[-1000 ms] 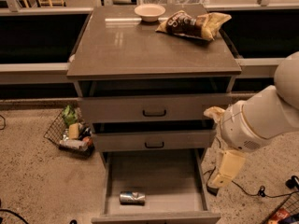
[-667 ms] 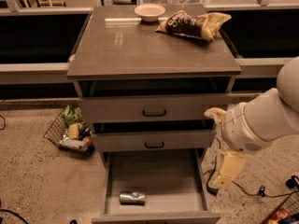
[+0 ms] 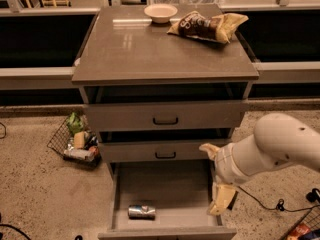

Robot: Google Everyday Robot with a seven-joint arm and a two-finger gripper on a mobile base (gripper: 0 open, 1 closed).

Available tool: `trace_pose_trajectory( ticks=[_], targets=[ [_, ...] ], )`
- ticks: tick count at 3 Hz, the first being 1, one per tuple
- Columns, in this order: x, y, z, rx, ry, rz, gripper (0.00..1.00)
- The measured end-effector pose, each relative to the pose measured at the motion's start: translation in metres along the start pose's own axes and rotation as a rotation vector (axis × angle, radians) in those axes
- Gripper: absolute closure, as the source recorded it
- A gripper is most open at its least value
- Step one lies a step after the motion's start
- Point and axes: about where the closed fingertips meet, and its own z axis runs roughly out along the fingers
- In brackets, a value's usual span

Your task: Pick redbull can from bottom drawer and place on counter

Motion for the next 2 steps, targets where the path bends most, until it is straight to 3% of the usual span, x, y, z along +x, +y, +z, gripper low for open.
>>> trace_pose_trajectory(
  ticks=[2],
  targets=[
    [0.037, 0.005, 0.119, -0.042, -0.139, 0.056, 0.00]
  ],
)
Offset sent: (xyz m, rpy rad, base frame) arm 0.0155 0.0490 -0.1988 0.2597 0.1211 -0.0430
